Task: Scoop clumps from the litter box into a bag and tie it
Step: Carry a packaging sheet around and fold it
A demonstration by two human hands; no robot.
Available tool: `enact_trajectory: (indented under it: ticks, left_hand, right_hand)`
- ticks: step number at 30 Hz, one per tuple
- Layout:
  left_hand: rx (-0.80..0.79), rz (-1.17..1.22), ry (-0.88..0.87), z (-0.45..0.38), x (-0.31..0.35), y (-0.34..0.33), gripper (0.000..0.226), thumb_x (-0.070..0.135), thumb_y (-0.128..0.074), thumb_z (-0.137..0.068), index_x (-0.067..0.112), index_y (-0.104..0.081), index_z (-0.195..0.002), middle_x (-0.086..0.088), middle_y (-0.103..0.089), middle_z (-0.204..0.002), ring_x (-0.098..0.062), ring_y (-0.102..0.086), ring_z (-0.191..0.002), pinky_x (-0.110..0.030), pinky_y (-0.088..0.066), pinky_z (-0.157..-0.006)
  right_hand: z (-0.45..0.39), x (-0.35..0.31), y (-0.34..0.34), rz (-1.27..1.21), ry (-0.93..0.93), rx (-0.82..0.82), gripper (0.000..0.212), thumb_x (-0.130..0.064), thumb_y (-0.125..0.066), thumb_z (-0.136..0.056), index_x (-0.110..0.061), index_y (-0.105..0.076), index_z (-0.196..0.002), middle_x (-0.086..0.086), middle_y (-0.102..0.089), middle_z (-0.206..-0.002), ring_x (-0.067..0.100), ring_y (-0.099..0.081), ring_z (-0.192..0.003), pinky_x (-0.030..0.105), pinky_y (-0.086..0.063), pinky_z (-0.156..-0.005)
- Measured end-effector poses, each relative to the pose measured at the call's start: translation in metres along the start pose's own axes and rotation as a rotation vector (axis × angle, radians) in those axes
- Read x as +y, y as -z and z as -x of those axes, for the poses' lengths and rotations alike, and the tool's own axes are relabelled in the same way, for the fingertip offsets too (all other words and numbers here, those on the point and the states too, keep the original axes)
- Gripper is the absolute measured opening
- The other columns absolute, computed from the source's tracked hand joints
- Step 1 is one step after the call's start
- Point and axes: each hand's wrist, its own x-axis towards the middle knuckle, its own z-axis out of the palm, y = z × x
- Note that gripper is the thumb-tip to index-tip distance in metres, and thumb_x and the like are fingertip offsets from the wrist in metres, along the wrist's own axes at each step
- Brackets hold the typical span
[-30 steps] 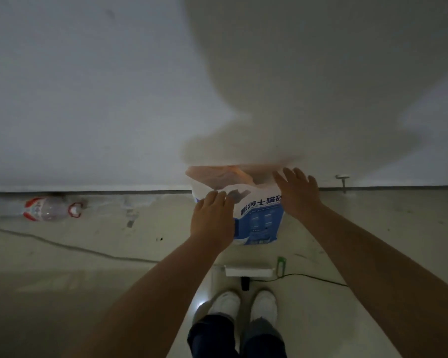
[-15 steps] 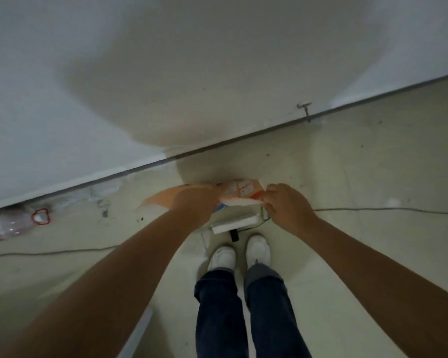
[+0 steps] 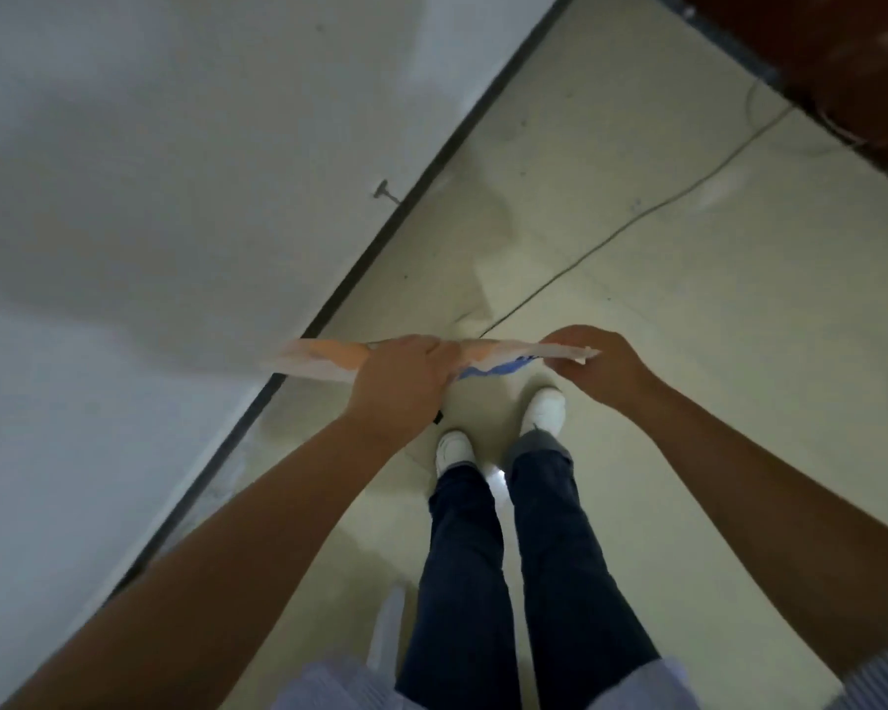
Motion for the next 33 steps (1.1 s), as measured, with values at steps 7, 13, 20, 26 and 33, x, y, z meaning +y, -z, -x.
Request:
enact_trajectory:
  ticks: [7, 13, 20, 26, 33]
  left_hand:
    - [-0.349, -0.075, -0.086, -0.073, 0.118, 0.031, 0.032, 0.021, -0.044, -0.098, 0.006, -0.052, -0.125, -0.010, -0.063, -0.112, -0.023, -0.061, -0.100, -0.026, -0.043, -0.081]
    - [-0.531, -0.444, -0.455, -0.124, 0.280, -0.030, 0.054, 0.032, -0.052, -0.092, 0.025, -0.036, -0.142, -0.004, -0.043, -0.138, -0.026, -0.041, -0.123, -0.033, -0.033, -0.100]
    - [-0.515, -0.286, -0.909, -0.169, 0.505, -0.137, 0.027, 0.008, -0.047, -0.083, 0.004, -0.069, -0.097, -0.014, -0.068, -0.094, -0.034, -0.063, -0.088, -0.036, -0.049, -0.067]
    - [-0.540, -0.233, -1.458, -0.192, 0.682, -0.185, 0.034, 0.013, -0.035, -0.063, 0.008, -0.067, -0.075, -0.008, -0.064, -0.059, -0.025, -0.055, -0.058, -0.018, -0.043, -0.036]
    - [-0.542, -0.227, -1.620, -0.249, 0.822, -0.224, 0.021, 0.018, -0.038, -0.077, 0.012, -0.056, -0.088, -0.011, -0.065, -0.061, -0.026, -0.059, -0.056, -0.028, -0.051, -0.044]
  right_hand:
    - [0.100, 0.087, 0.047, -0.104, -0.128, 0.213, 0.034, -0.003, -0.045, -0.092, -0.006, -0.056, -0.124, 0.012, -0.057, -0.129, 0.025, -0.051, -0.120, 0.029, -0.036, -0.099]
    - [0.194, 0.193, 0.045, -0.173, -0.094, 0.603, 0.036, -0.006, -0.034, -0.060, 0.000, -0.069, -0.058, 0.014, -0.067, -0.053, 0.025, -0.064, -0.045, 0.024, -0.049, -0.040]
    - [0.339, 0.352, 0.050, -0.352, -0.404, 1.016, 0.031, -0.018, -0.043, -0.070, -0.001, -0.069, -0.064, 0.011, -0.069, -0.058, 0.019, -0.060, -0.054, 0.023, -0.040, -0.060]
    - [0.467, 0.488, 0.029, -0.616, -0.875, 0.799, 0.023, -0.008, -0.059, -0.081, 0.001, -0.068, -0.101, 0.024, -0.067, -0.100, 0.037, -0.065, -0.093, 0.034, -0.051, -0.077]
    - [0.507, 0.578, 0.039, -0.719, -1.170, 0.438, 0.031, -0.024, -0.047, -0.094, -0.003, -0.061, -0.111, 0.018, -0.061, -0.117, 0.032, -0.056, -0.110, 0.032, -0.044, -0.087]
